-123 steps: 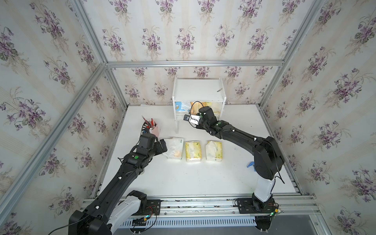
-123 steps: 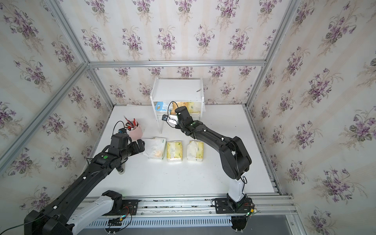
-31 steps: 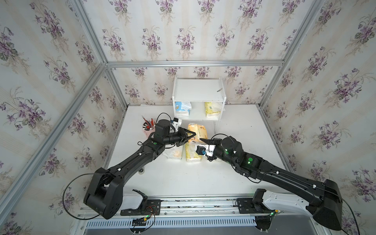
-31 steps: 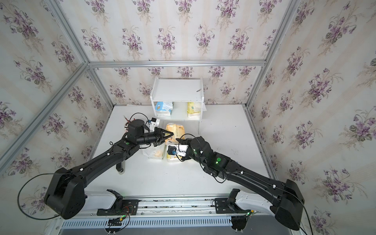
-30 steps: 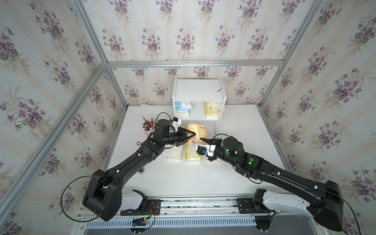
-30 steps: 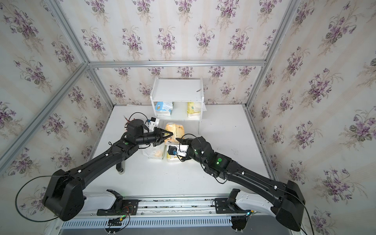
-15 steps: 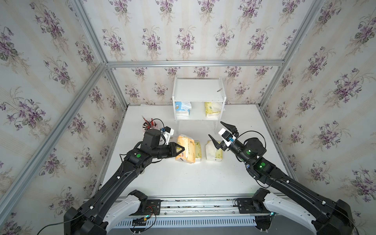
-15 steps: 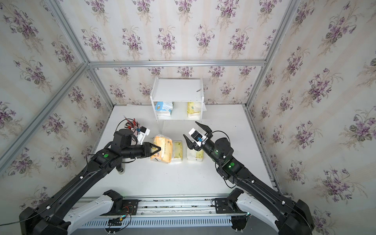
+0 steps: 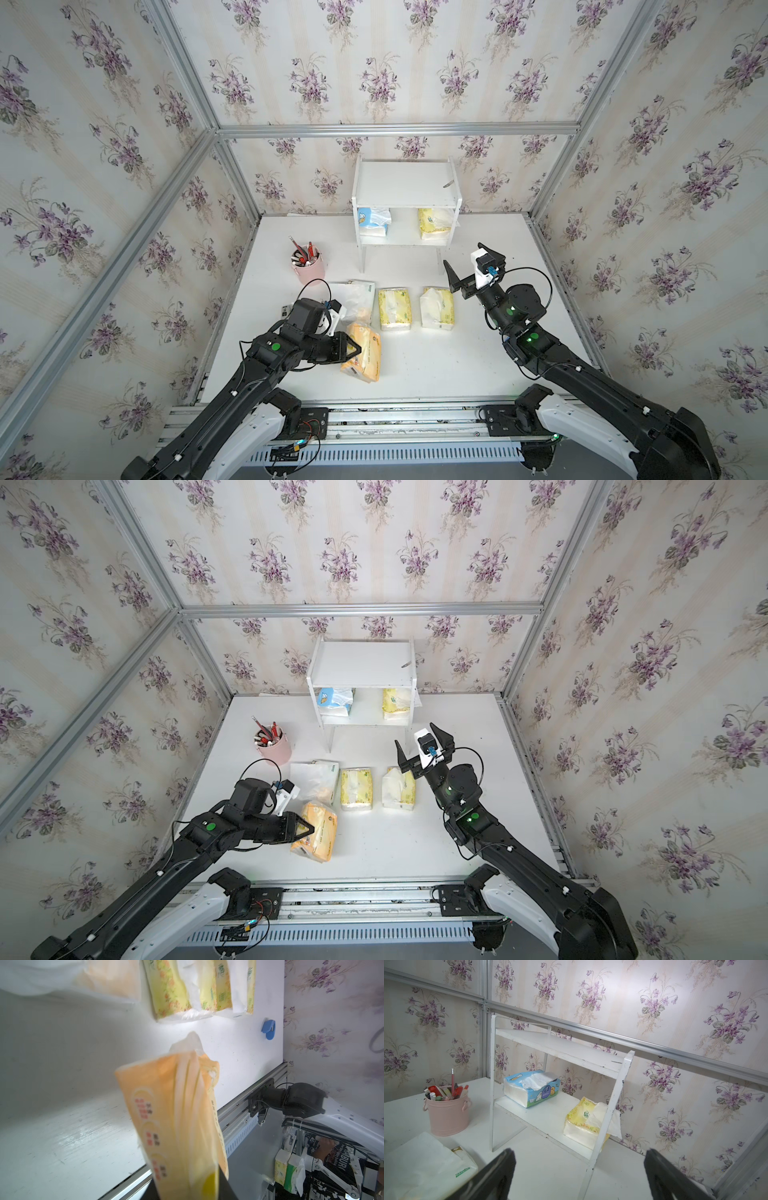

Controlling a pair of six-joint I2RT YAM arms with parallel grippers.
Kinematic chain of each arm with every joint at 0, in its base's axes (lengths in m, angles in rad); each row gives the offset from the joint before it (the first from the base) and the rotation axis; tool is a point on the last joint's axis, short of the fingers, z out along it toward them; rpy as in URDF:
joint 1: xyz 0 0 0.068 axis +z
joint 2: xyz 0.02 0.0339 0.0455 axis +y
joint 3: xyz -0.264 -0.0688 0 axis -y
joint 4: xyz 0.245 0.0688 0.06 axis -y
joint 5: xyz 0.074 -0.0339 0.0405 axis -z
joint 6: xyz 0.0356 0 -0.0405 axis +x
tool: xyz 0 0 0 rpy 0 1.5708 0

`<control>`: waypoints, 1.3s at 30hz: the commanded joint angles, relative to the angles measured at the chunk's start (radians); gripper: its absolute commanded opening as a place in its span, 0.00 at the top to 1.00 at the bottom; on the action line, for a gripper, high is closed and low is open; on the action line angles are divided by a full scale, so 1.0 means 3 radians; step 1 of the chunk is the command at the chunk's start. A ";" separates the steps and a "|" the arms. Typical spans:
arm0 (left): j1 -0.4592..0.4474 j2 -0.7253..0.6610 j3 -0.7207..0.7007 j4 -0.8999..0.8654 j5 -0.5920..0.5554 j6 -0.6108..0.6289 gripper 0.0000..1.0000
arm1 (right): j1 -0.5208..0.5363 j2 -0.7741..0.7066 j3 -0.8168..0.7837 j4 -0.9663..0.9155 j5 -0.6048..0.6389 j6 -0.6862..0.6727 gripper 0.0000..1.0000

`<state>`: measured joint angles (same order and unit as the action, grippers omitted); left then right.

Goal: Remove the tissue boxes from the shelf
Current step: Place the box of tissues at the center of the board.

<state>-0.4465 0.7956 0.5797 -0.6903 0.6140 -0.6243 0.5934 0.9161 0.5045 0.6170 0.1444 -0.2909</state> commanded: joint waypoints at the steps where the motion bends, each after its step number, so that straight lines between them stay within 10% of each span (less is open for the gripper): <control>1: 0.0001 0.0159 -0.0090 0.0199 -0.0038 0.0079 0.73 | -0.0011 -0.0006 -0.0005 0.0078 0.0032 0.0035 0.01; 15: -0.0003 0.0567 -0.0317 0.0532 -0.0465 -0.0036 0.70 | -0.0019 -0.0004 -0.0017 -0.0001 -0.0106 -0.0007 0.00; 39: 0.0000 0.0167 -0.0339 0.0236 -0.1067 -0.0212 0.34 | -0.0020 -0.0046 0.0098 -0.0512 -0.0170 -0.0168 0.00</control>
<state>-0.4473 0.8642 0.4854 -0.6128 0.3305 -0.6609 0.5880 0.9047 0.5289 0.4835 0.0956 -0.3397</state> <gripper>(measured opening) 0.656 0.994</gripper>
